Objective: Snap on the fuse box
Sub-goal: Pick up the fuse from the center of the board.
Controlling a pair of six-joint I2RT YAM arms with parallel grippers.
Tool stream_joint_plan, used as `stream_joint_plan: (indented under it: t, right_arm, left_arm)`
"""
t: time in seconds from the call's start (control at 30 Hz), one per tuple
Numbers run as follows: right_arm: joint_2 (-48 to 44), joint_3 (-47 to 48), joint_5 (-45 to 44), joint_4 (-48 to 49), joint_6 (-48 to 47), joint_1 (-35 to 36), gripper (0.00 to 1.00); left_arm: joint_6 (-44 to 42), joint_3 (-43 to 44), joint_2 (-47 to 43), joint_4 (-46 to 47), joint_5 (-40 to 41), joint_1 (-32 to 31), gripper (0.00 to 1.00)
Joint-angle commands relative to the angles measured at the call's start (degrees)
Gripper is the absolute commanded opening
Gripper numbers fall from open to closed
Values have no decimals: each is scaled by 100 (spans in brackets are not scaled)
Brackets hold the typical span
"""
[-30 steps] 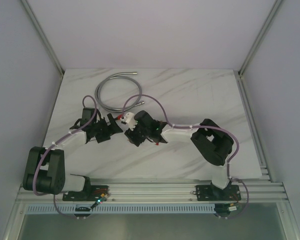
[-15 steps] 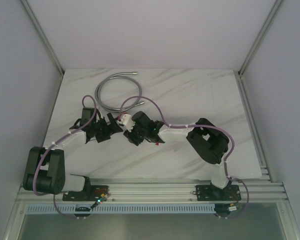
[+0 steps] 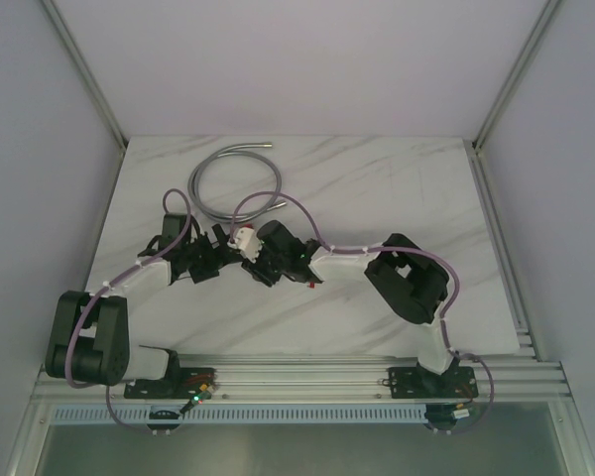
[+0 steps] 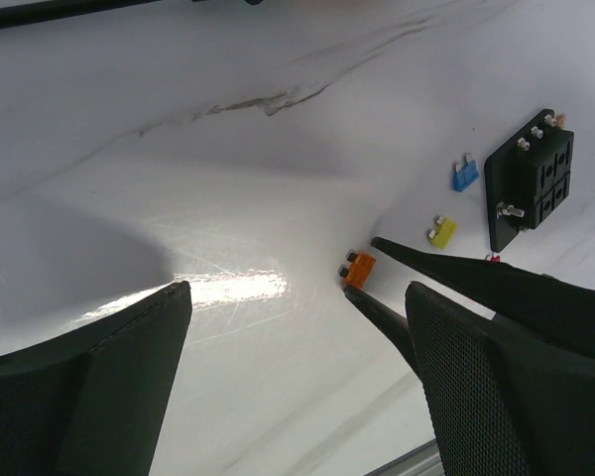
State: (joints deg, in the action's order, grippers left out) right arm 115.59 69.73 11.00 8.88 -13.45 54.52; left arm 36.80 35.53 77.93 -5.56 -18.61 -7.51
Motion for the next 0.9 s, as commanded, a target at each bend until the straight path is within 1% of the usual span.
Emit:
stream_joint_plan:
  t: [0.0,0.1,0.37,0.53,0.7,0.87]
  right_arm:
    - [256,46,111,-382,-147,53,36]
    - [146,-46,146,-447,-141,50,30]
    - [-495,-716,-81,-470,11,26,22]
    - [-1009,-1194,-118,-202,274,-103,21]
    - [-1515,-1639,132,253,608,-338,21]
    - [-1962,-1972,456,719,858,-547,22]
  left_arm:
    - [43,-68,-15,64,-36,38,98]
    - [55,-70,15,88,-120,32,97]
    - [103,-30,218,303,-627,-57,89]
    - [255,-24,346,582,-964,-289,81]
    - [493,-20,471,1003,-1377,-509,70]
    - [787,11,533,1488,-1858,-761,63]
